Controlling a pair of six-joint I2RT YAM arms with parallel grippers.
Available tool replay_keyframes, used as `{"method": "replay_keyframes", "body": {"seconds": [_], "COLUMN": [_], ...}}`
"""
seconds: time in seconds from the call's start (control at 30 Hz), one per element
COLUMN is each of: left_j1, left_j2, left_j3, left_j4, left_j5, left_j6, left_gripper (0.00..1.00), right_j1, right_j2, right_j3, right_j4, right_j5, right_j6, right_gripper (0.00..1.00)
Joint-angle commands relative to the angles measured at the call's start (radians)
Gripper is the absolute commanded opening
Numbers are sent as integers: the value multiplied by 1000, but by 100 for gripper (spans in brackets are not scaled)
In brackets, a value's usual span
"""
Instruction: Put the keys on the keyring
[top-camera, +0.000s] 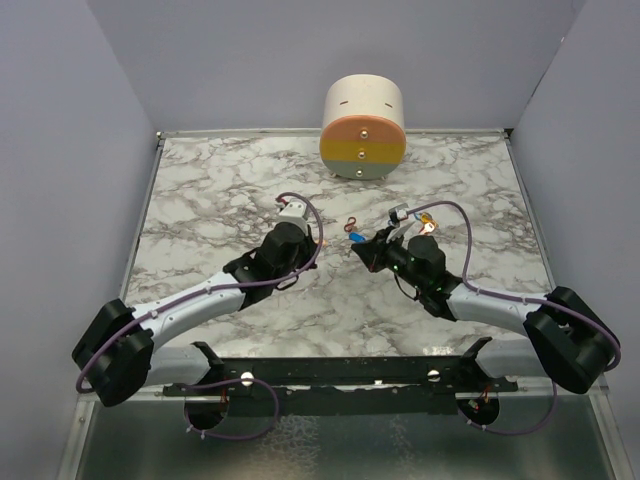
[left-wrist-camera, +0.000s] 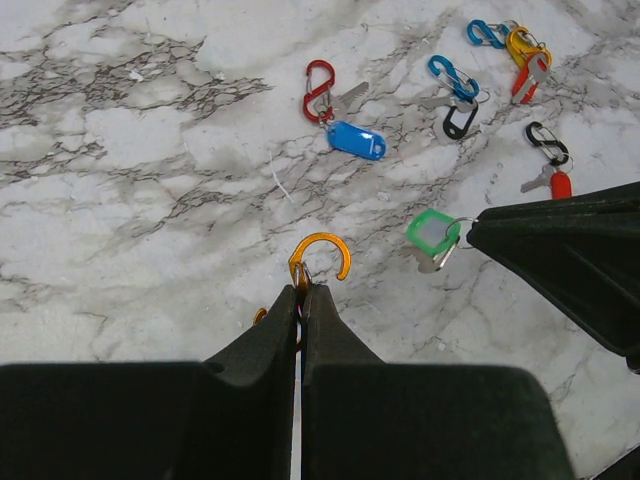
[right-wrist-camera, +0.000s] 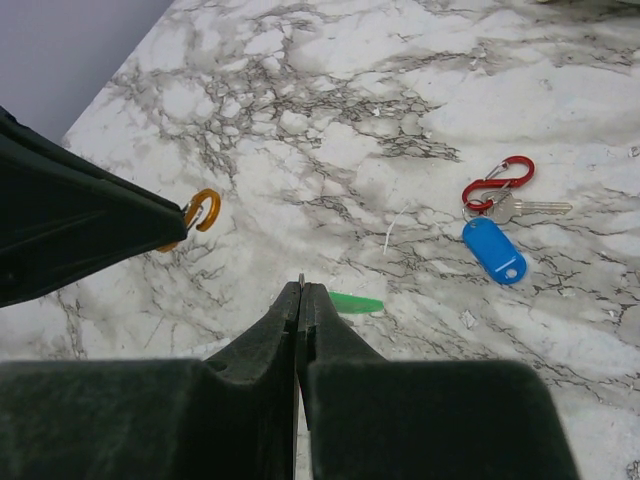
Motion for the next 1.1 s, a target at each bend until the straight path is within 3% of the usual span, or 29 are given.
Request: {"method": "replay_keyframes", "body": {"seconds": [0.0, 1.07], "left_j1": [-24, -80], "left_j2": [51, 191], "left_j3": [64, 161], "left_j4": [38, 59], "left_j5": [36, 35], "left_j6": [14, 17], "left_gripper": [0, 0], "right_j1": [4, 4], "right_j2": [-2, -19], "right_j3": [13, -1], "right_j4": [50, 59], "right_j5": [-34, -68], "right_j6": [-39, -69], "right_gripper": [1, 1]}}
